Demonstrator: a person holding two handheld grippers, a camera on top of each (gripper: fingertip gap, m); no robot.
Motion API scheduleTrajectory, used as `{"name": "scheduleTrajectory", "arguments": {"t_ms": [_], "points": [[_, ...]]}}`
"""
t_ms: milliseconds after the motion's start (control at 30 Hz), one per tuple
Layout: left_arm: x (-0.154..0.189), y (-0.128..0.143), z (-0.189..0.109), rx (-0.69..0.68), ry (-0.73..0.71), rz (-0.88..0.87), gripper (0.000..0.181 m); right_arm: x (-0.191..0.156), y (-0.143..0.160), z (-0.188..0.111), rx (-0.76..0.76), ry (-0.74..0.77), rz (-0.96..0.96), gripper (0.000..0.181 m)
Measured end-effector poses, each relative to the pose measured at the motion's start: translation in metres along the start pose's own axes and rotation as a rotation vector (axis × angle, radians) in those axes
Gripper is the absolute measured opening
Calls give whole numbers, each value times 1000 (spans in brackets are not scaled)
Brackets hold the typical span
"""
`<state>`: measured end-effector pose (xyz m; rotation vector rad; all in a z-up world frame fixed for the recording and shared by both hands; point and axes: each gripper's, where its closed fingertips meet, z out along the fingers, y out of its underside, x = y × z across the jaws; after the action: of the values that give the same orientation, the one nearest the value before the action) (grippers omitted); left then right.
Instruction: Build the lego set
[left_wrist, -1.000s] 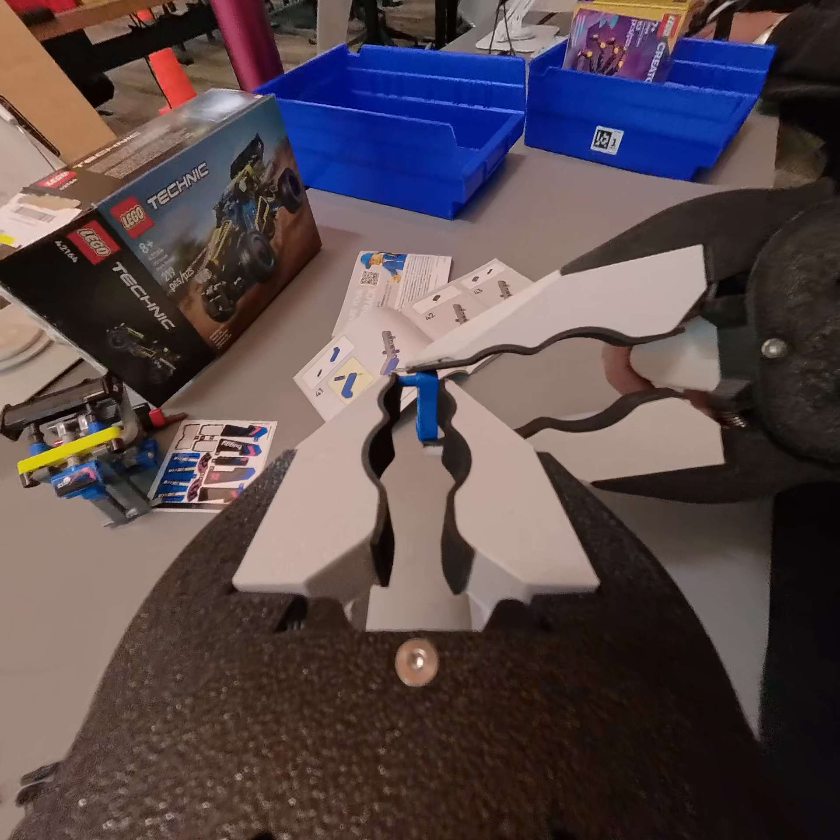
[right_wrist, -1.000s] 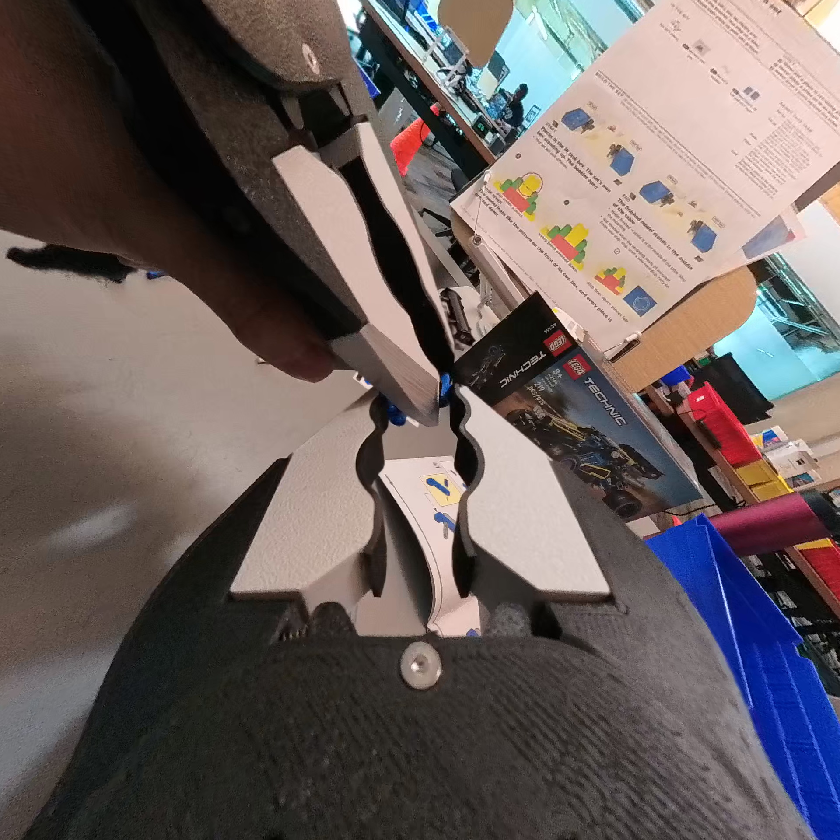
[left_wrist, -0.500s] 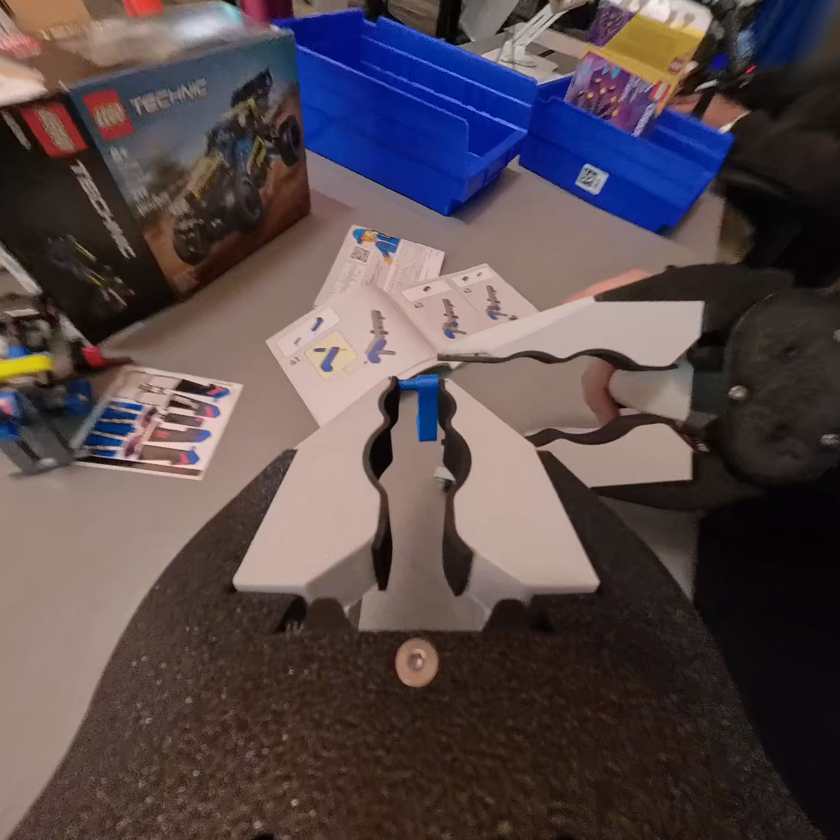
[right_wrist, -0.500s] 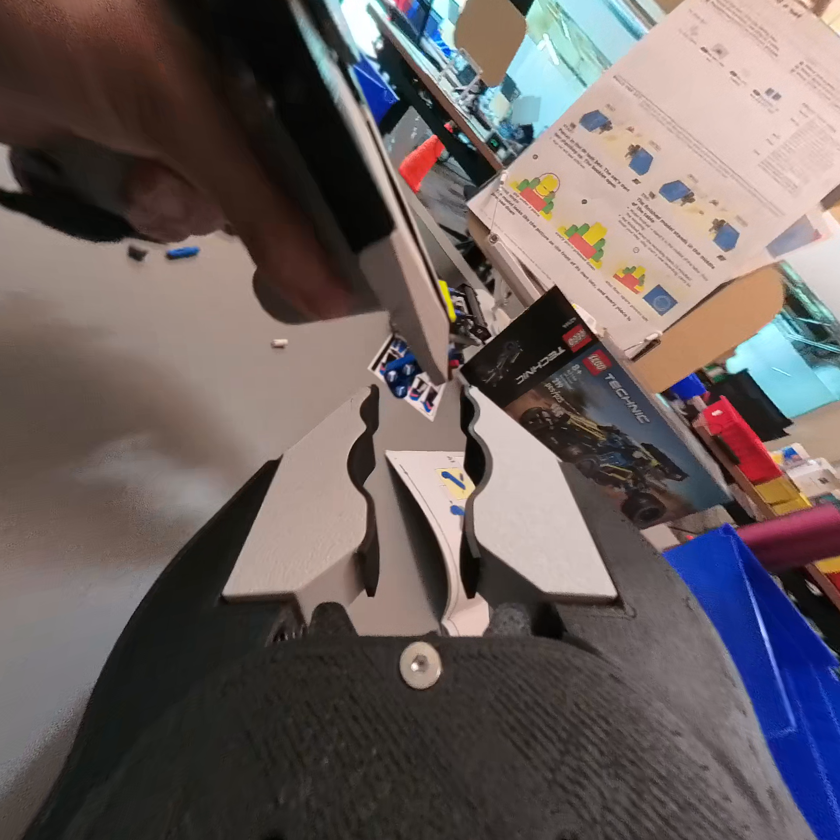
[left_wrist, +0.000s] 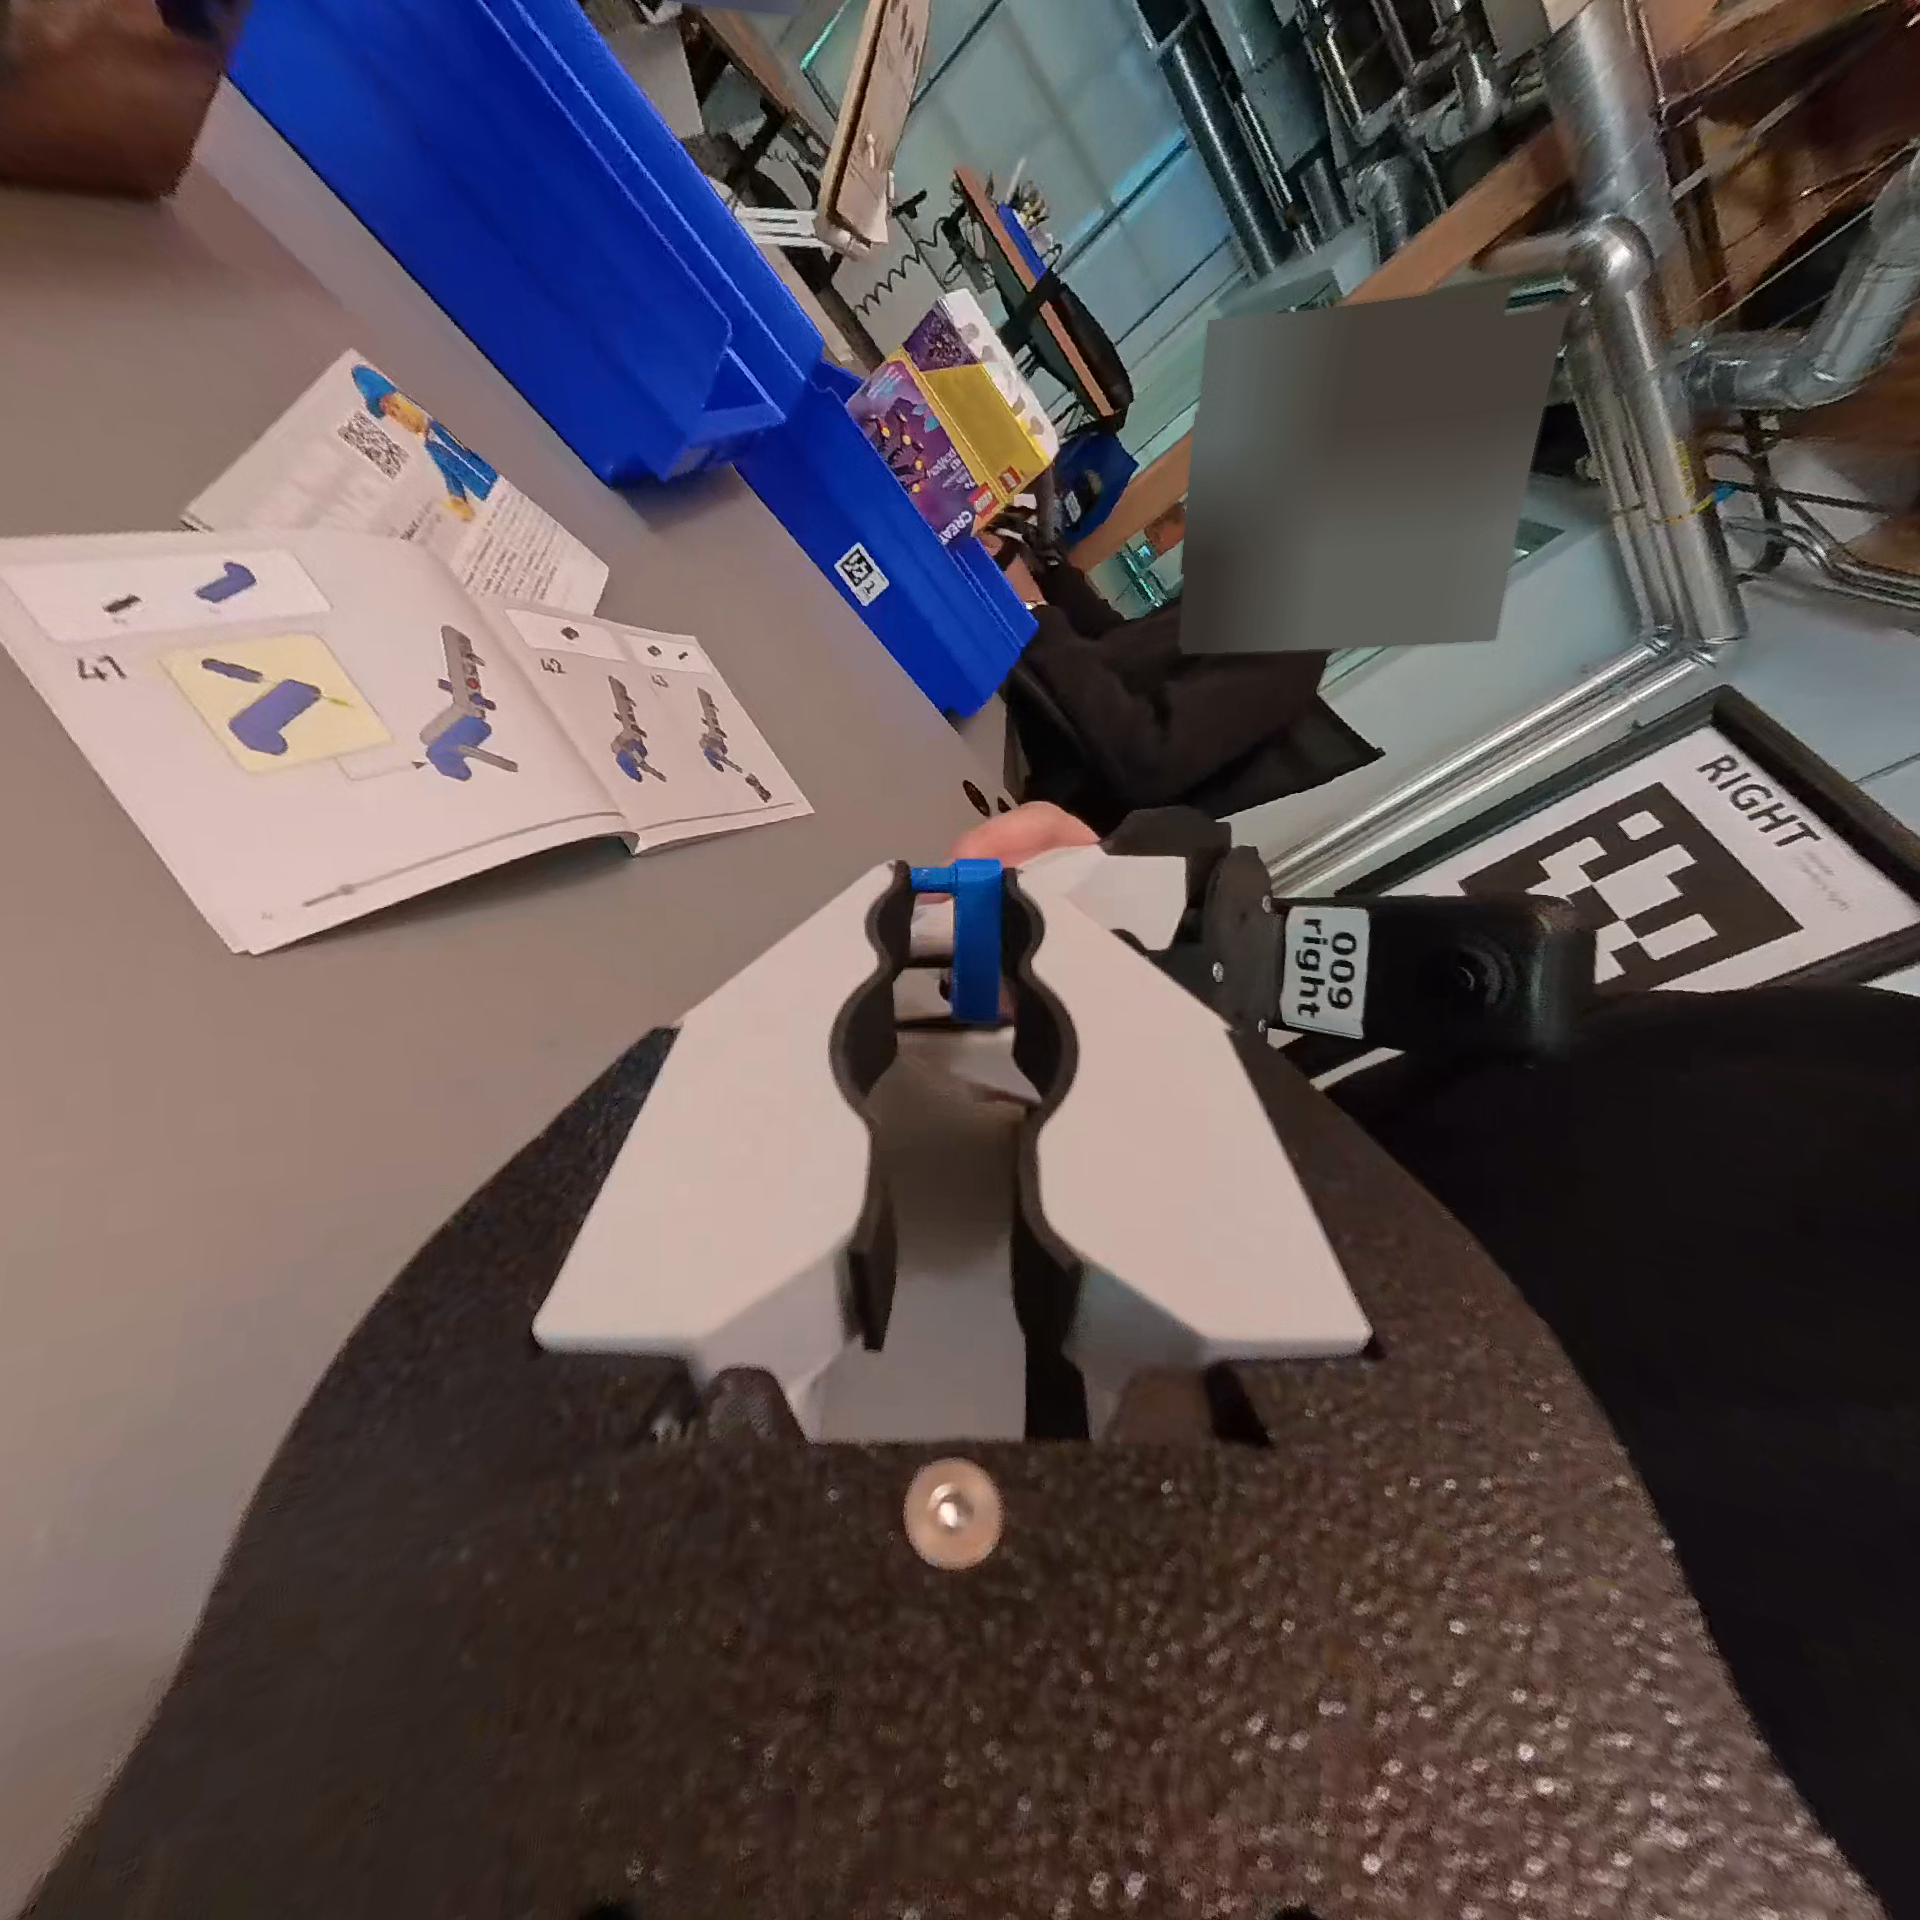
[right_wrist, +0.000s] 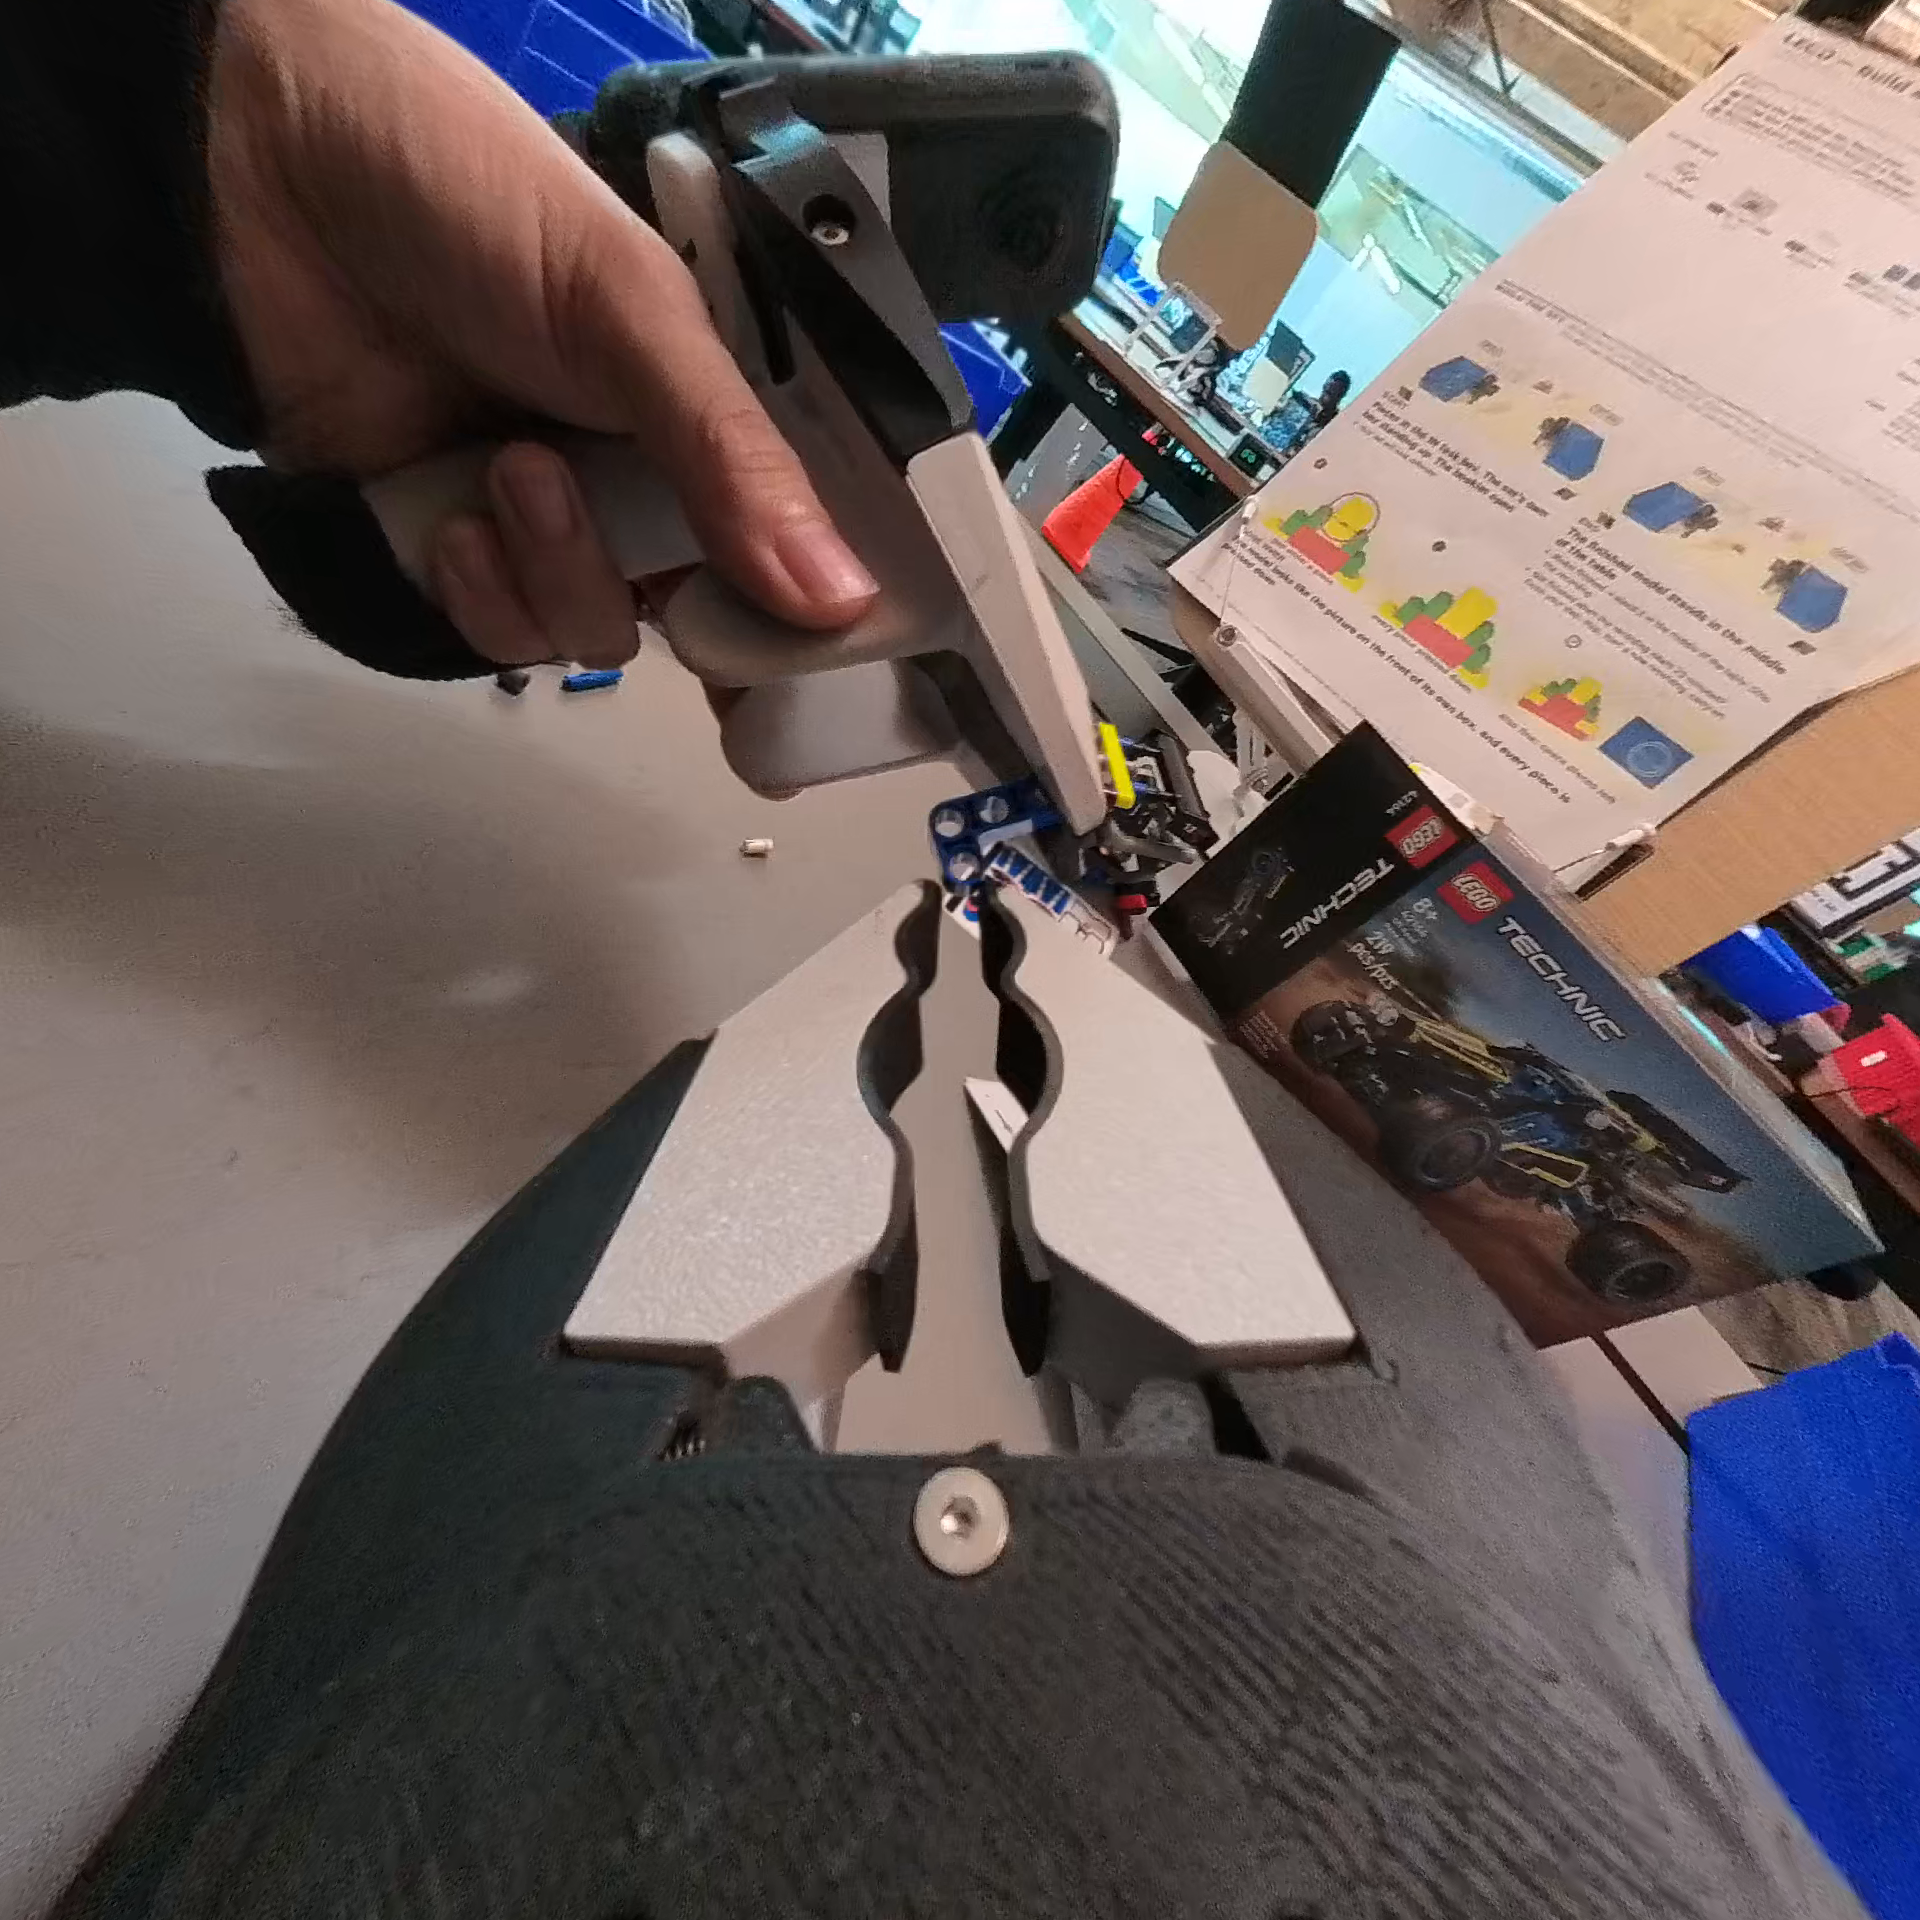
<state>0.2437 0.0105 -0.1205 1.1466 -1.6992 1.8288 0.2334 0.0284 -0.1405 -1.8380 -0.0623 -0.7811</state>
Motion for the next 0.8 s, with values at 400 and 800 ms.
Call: {"name": "scheduleTrajectory", "arguments": {"t_ms": [400, 800], "points": [[-7, 3, -1, -32, -36, 9, 14, -7, -5, 1, 26, -27, -35, 13], [-19, -7, -14, -1, -217, 214, 26, 9, 3, 0, -32, 81, 132, 6]]}}
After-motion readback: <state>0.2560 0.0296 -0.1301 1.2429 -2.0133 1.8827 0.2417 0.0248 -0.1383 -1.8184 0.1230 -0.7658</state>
